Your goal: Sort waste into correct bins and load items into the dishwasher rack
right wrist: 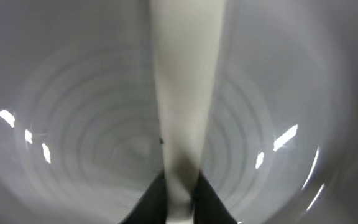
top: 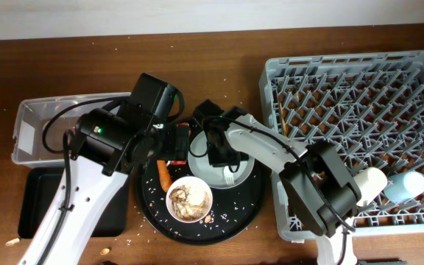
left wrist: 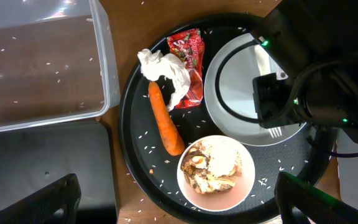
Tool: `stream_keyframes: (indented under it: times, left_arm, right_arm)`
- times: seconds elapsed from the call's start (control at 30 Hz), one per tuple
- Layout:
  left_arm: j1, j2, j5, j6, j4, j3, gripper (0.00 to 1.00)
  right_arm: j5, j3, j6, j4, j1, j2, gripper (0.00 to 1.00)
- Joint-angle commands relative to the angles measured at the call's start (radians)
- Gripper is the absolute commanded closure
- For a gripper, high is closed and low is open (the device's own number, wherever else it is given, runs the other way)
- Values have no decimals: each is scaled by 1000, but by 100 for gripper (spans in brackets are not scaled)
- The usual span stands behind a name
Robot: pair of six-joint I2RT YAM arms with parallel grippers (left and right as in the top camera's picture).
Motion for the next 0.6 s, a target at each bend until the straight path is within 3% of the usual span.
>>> stream_keyframes:
  times: [0.0, 0.47, 0.57]
  left_arm:
    - [1, -15, -14, -3, -1, 12, 1]
    - [1, -15, -14, -3, -1, 12, 1]
    - [1, -15, -14, -3, -1, 12, 1]
  right_arm:
    - [-10, -20, 13, -5, -2, 11, 96]
    - [106, -18, -4, -76, -135, -360, 96]
    - [114, -18, -101, -83, -223, -453, 96]
